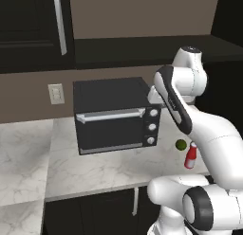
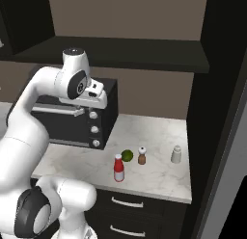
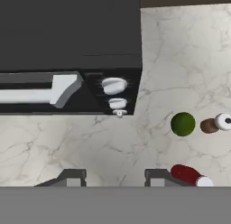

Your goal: There are various items on the counter. Only move the condiments/shakers into the cabinet.

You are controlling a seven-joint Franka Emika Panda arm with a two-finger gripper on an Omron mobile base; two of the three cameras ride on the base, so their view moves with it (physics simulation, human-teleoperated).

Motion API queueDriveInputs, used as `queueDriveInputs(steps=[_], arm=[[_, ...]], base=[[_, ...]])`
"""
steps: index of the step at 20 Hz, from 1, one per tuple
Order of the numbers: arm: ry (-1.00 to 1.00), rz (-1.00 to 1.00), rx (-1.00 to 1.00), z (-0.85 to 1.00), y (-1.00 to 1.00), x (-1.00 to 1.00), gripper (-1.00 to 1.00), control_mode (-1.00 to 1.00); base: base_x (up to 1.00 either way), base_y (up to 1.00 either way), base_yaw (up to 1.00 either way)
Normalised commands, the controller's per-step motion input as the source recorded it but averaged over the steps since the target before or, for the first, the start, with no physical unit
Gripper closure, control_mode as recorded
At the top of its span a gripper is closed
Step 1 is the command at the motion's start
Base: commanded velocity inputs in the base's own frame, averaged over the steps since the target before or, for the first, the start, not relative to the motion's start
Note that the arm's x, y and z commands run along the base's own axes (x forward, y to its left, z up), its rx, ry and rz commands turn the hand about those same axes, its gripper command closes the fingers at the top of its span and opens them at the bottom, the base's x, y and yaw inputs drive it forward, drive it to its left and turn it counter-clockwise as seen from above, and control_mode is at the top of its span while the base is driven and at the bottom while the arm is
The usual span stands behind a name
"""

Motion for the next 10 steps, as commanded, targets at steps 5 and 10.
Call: queueDriveInputs(steps=[5, 10], arm=[[0.02, -0.09, 0.02, -0.3, -0.43, -0.22, -1.0, -1.0], [-0.02, -0.13, 0.07, -0.61, -0.95, -0.59, -1.0, -1.0]], base=[[0.0, 0.0, 0.0], [0.0, 0.0, 0.0]])
